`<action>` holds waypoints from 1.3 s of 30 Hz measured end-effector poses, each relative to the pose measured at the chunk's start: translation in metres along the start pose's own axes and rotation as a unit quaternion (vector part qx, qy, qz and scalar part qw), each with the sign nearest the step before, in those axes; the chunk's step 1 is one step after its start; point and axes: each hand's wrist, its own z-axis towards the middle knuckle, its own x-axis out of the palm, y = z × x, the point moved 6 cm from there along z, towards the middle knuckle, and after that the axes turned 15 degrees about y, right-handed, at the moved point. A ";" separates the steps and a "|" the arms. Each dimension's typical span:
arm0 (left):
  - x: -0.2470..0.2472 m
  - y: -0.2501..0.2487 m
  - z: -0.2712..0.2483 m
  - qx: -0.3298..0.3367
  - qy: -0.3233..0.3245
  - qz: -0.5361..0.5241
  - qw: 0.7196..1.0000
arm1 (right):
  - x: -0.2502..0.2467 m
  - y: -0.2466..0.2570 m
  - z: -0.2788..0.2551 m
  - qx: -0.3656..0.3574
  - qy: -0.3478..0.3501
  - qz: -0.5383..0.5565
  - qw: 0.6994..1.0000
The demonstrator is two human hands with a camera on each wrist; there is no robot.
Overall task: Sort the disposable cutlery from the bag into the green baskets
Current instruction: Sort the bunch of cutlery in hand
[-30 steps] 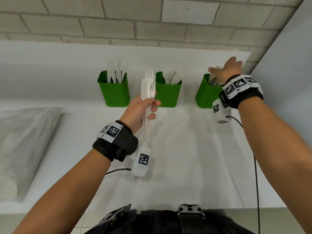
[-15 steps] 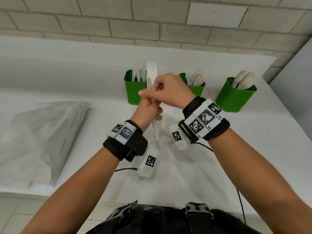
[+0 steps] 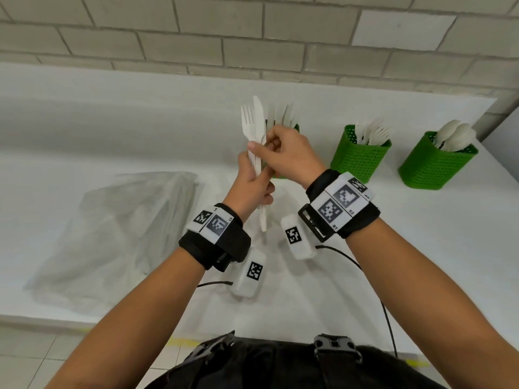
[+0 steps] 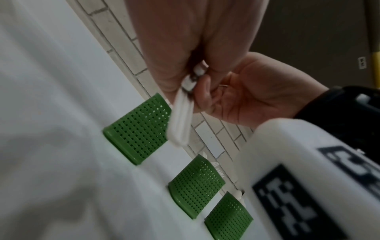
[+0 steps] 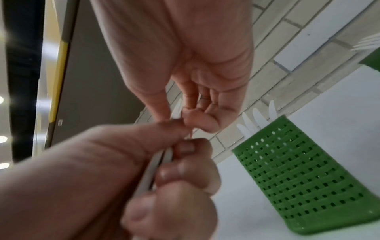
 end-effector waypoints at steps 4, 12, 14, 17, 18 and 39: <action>-0.010 0.001 0.001 -0.005 0.006 -0.013 1.000 | -0.008 0.001 0.009 0.025 -0.039 0.075 0.996; -0.035 0.005 0.012 -0.019 -0.026 -0.080 0.996 | -0.083 -0.021 0.050 0.011 -0.202 0.183 0.962; -0.039 0.007 0.016 -0.014 -0.031 -0.091 0.995 | -0.089 -0.026 0.059 -0.001 -0.226 0.164 0.960; -0.042 0.009 0.020 -0.006 -0.029 -0.092 0.995 | -0.081 -0.035 0.072 0.022 -0.201 0.084 0.976; -0.042 0.009 0.021 0.001 -0.024 -0.096 0.995 | -0.075 -0.039 0.076 0.040 -0.173 0.047 0.983; 0.016 0.001 0.037 0.042 0.095 -0.119 0.987 | -0.010 -0.036 0.004 0.049 0.093 0.255 0.961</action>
